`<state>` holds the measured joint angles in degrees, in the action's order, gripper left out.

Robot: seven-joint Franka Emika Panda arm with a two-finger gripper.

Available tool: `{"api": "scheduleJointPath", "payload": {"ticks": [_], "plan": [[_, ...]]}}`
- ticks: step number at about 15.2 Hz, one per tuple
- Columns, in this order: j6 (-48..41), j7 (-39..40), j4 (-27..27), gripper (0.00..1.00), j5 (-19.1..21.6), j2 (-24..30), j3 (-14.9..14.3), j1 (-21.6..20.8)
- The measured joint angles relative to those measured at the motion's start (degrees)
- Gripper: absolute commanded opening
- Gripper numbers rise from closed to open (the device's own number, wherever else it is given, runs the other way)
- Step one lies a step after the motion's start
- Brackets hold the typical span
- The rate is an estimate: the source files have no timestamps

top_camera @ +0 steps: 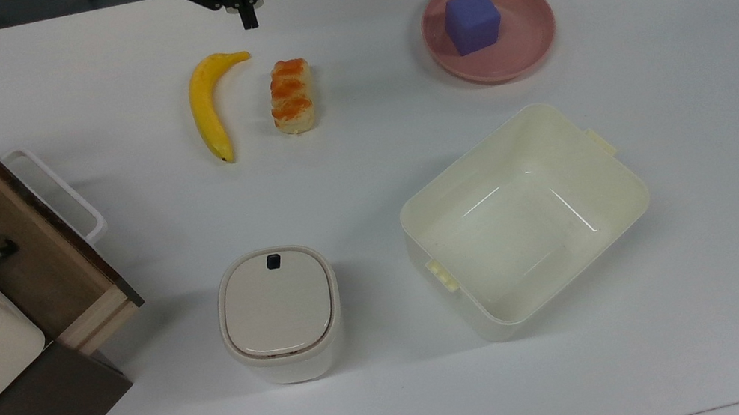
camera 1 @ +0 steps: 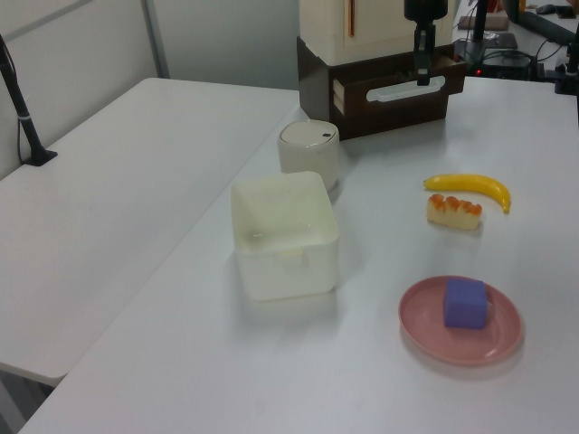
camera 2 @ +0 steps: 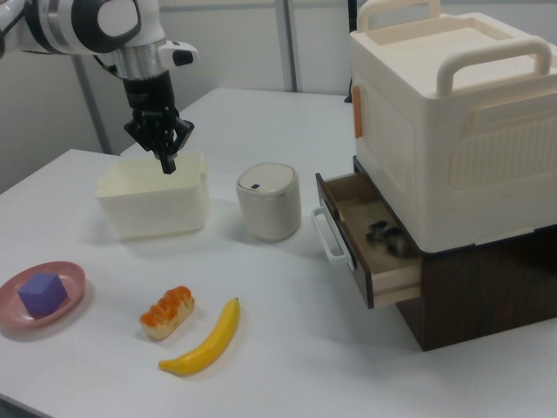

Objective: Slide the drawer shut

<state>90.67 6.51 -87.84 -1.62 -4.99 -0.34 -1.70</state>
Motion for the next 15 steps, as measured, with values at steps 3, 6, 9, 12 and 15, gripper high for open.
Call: {"api": "scheduleJointPath", "payload": {"ticks": [3,6,9,12,15], "plan": [[0.0,0.0,0.0,0.00,0.0,0.0,0.0,0.0],[0.0,0.1,0.0,0.00,0.0,0.0,0.0,0.0],[0.0,0.1,0.0,0.00,0.0,0.0,-0.1,0.0],[0.0,0.1,0.0,0.00,0.0,0.0,-0.2,0.4],[0.0,0.1,0.0,0.00,0.0,0.0,-0.3,1.8]]}}
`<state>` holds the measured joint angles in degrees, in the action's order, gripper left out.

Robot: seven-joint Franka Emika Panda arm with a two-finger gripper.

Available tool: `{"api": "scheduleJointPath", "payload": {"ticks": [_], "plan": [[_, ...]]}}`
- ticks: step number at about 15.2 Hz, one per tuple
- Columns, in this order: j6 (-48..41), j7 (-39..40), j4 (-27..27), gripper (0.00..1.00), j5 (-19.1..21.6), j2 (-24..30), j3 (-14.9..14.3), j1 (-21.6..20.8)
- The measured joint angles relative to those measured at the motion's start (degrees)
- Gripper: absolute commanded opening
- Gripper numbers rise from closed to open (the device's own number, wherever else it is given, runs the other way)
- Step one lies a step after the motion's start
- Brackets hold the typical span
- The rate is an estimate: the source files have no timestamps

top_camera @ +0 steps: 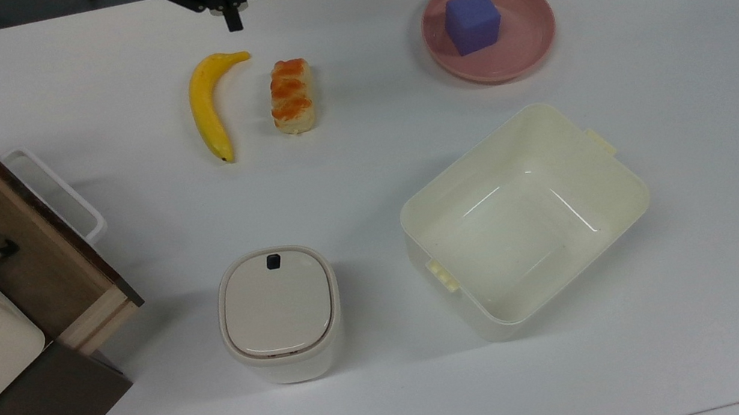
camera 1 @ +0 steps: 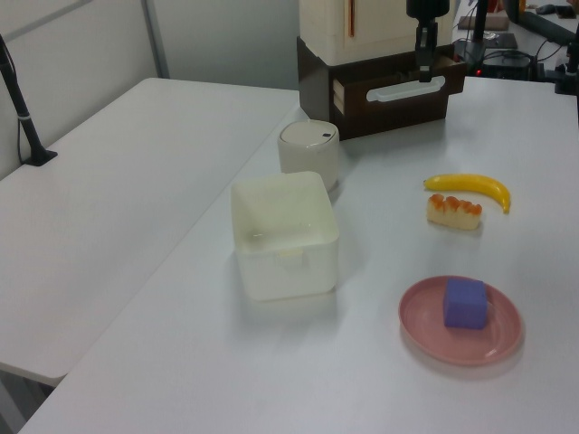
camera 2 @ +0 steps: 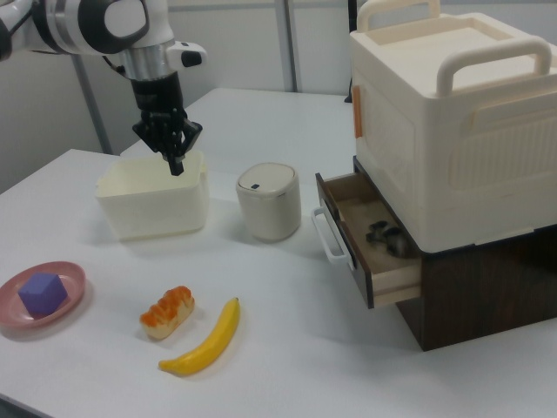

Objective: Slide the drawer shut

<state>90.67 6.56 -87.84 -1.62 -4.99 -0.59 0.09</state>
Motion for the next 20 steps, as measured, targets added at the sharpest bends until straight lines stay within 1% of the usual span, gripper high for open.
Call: {"api": "scheduleJointPath", "payload": {"ticks": [5,7,9,14,20], "plan": [[1.0,-0.1,0.0,0.00,0.7,0.0,-0.1,3.2],[2.4,-0.9,-0.2,0.00,0.7,-0.3,-0.2,5.4],[5.1,-3.1,-2.1,0.00,0.8,-0.6,-0.2,7.4],[9.2,-7.1,-6.7,0.00,0.8,-0.8,-0.2,10.3],[16.6,-12.5,-12.1,0.00,0.8,-1.8,-0.3,13.8]]}}
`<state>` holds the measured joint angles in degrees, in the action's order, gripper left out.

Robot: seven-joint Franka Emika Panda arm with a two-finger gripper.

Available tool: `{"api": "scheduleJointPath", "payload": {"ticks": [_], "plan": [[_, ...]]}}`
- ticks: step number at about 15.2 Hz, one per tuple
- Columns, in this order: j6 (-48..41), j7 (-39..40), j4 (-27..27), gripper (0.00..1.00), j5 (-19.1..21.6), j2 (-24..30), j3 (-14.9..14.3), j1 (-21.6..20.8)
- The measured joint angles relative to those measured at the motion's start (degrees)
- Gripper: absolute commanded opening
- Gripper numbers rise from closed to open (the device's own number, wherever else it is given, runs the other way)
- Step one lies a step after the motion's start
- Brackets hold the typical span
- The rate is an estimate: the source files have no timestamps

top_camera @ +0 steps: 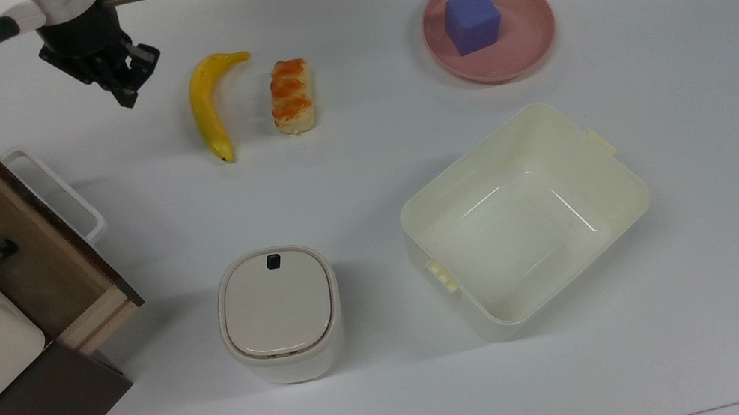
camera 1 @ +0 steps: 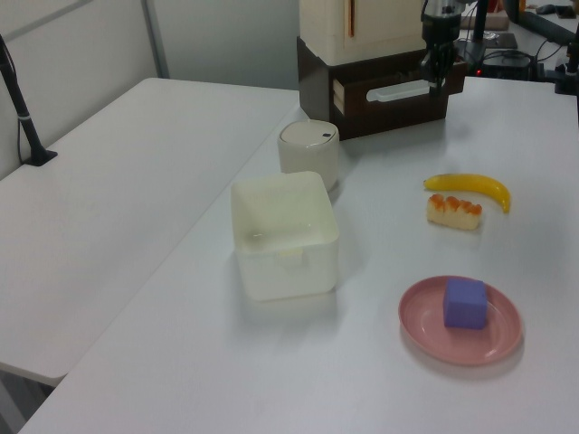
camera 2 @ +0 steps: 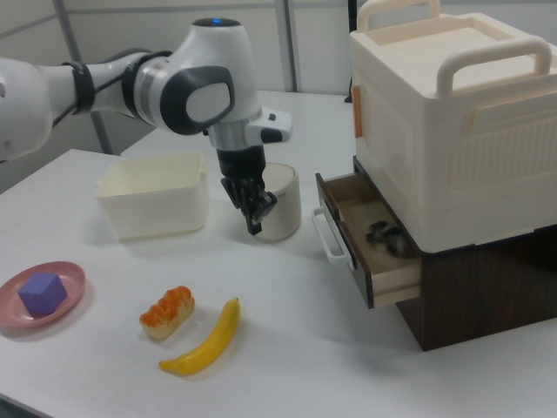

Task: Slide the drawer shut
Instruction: 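Swing the gripper over to the drawer front beside the box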

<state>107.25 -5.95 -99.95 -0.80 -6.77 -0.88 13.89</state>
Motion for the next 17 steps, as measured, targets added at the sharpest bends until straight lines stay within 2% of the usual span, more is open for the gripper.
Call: {"api": "scheduleJointPath", "payload": {"ticks": [6,12,17], "plan": [[7.2,-6.7,-4.6,0.00,0.0,-0.9,0.0,2.0],[17.2,-21.6,-5.3,0.00,-0.2,-4.4,-0.1,3.6],[18.3,-29.6,-3.7,0.00,-4.6,-6.8,-0.1,3.6]]}}
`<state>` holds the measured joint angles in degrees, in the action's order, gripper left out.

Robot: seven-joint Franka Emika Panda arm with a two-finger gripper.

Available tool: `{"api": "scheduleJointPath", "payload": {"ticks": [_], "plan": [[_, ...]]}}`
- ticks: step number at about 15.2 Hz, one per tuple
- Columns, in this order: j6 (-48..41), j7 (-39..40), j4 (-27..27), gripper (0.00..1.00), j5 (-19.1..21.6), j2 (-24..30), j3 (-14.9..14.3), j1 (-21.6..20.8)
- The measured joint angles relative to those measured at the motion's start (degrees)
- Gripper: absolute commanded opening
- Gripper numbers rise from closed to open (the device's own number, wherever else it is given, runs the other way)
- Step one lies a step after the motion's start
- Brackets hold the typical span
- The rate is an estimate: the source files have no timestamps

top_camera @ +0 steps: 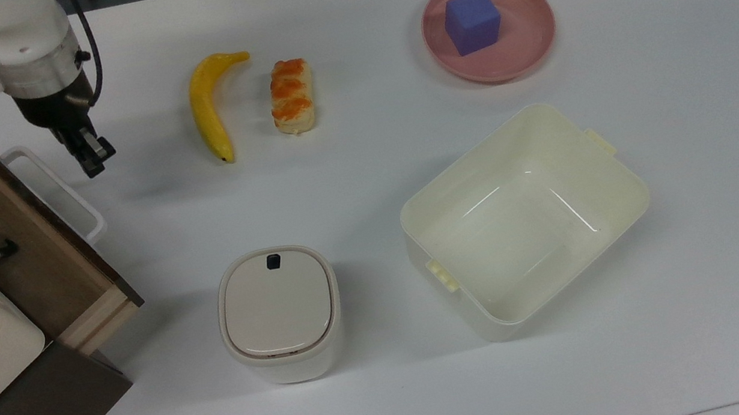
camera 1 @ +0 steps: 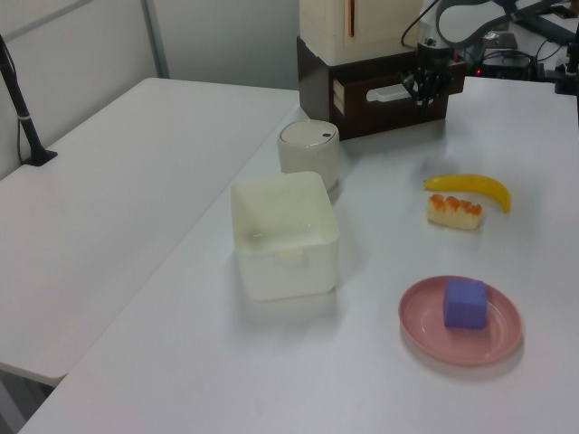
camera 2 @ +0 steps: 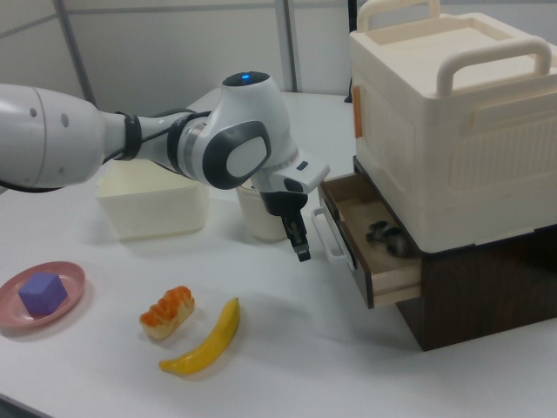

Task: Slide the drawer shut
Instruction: 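Swing the gripper over to the drawer front beside the box, then push the drawer front with the gripper into the wooden cabinet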

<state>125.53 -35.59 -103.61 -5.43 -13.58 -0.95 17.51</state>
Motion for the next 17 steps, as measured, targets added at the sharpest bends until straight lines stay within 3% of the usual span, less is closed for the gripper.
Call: {"api": "scheduleJointPath", "payload": {"ticks": [6,17], "plan": [[0.0,-2.1,5.5,0.00,-1.5,-4.6,0.0,0.0],[6.8,-2.3,8.3,0.00,-6.8,-7.2,0.0,3.3]]}}
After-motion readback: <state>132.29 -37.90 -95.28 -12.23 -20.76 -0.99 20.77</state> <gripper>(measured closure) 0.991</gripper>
